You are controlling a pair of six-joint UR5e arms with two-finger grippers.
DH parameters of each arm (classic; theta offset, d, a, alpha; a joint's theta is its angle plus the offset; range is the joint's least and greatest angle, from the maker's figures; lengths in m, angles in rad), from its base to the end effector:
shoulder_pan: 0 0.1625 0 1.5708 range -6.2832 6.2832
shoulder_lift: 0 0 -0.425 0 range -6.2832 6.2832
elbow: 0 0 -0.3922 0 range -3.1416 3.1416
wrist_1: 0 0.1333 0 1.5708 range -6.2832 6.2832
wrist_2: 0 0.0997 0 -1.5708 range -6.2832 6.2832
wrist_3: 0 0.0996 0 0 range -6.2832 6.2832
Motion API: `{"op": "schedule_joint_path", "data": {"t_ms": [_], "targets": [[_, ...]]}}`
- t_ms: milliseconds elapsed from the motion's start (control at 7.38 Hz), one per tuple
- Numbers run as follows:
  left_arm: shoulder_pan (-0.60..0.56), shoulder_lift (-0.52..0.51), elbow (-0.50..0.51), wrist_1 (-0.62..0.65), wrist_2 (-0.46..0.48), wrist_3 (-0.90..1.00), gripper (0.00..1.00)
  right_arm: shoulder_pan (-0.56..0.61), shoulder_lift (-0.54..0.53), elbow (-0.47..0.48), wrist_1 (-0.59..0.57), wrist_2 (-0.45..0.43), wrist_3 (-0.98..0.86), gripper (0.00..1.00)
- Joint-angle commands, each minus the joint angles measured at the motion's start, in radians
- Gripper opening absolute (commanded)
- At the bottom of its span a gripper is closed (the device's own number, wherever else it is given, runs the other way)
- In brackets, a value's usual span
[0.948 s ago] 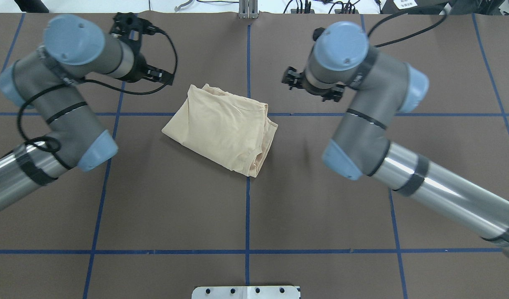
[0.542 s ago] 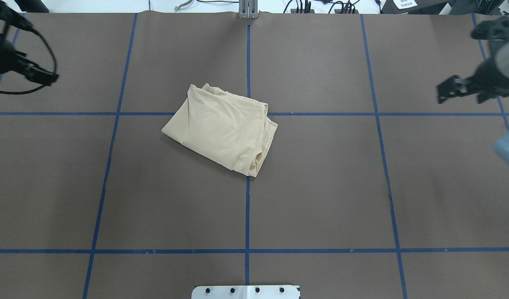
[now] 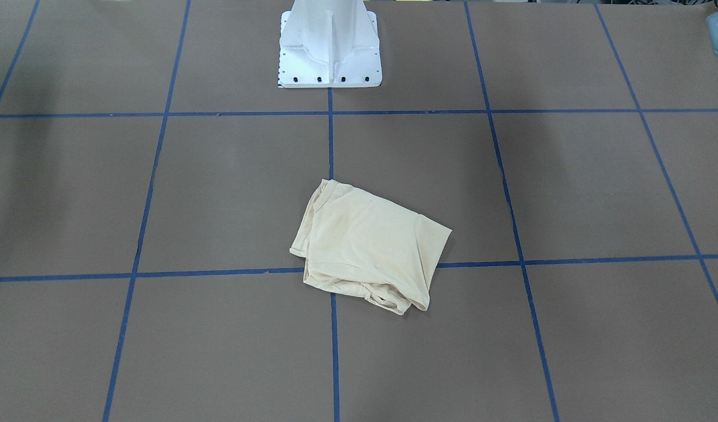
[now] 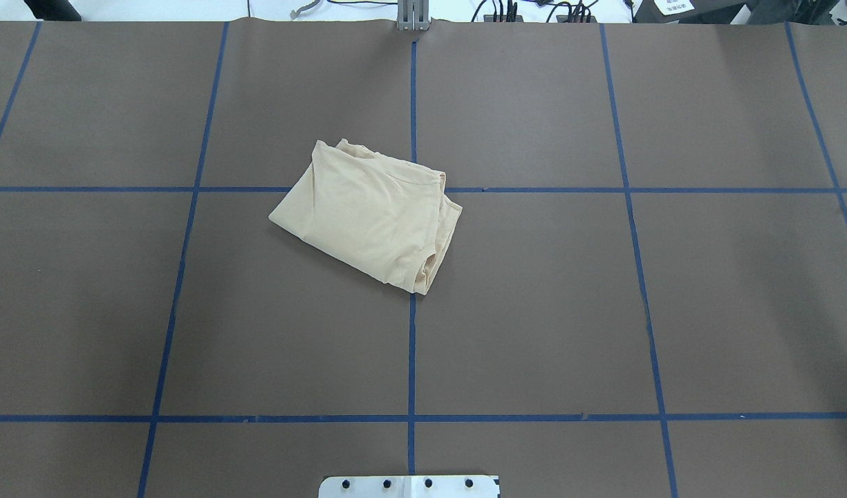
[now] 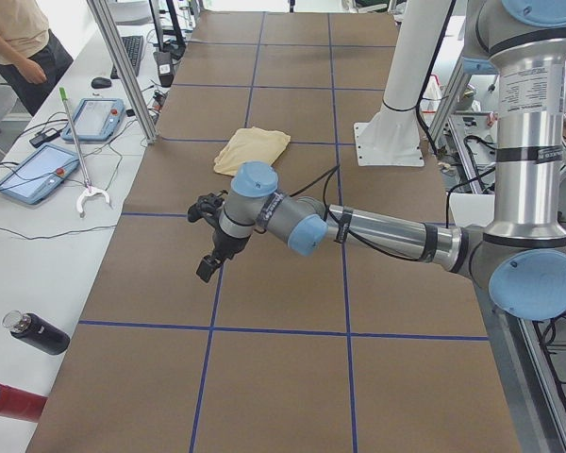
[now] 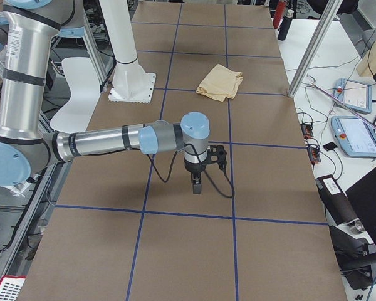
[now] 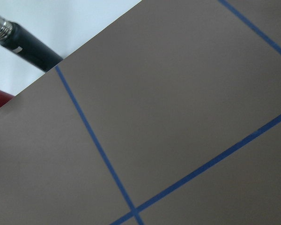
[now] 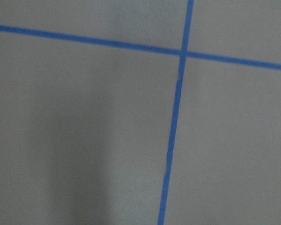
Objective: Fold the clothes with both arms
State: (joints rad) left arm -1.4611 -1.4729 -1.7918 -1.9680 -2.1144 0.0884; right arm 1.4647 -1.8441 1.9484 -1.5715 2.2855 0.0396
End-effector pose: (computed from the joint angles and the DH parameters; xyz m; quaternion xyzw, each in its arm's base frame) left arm -0.0291 -0.4827 0.5617 0.2450 0.2621 0.1608 0.9195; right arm 0.0272 -0.3874 0.5954 0.0229 -0.3519 -0.0492 0.9345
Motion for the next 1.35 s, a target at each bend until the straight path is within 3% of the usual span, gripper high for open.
{"op": "schedule_joint_path", "data": {"t_ms": [0,135,271,406,677,948,1219], "targets": [[-0.141,0.063,0.046,0.008,-0.015,0.101,1.00,0.048,-0.066,0.010,0.008,0.034,-0.050,1.00],[-0.236,0.116,0.066,0.015,-0.117,0.106,1.00,0.055,-0.052,0.021,0.022,0.035,-0.038,1.00],[-0.273,0.164,0.147,-0.008,-0.241,0.112,1.00,0.056,-0.037,0.012,0.022,0.034,-0.033,1.00],[-0.313,0.161,0.185,-0.005,-0.322,0.097,1.00,0.056,-0.035,0.014,0.024,0.034,-0.035,1.00],[-0.268,0.089,0.157,0.110,-0.210,-0.067,1.00,0.056,-0.030,0.017,0.024,0.034,-0.032,1.00],[-0.097,0.033,0.089,0.191,-0.203,-0.189,1.00,0.056,-0.029,0.017,0.024,0.034,-0.032,1.00],[-0.082,0.037,0.048,0.189,-0.281,-0.197,1.00,0.056,-0.029,0.017,0.024,0.034,-0.030,1.00]]}}
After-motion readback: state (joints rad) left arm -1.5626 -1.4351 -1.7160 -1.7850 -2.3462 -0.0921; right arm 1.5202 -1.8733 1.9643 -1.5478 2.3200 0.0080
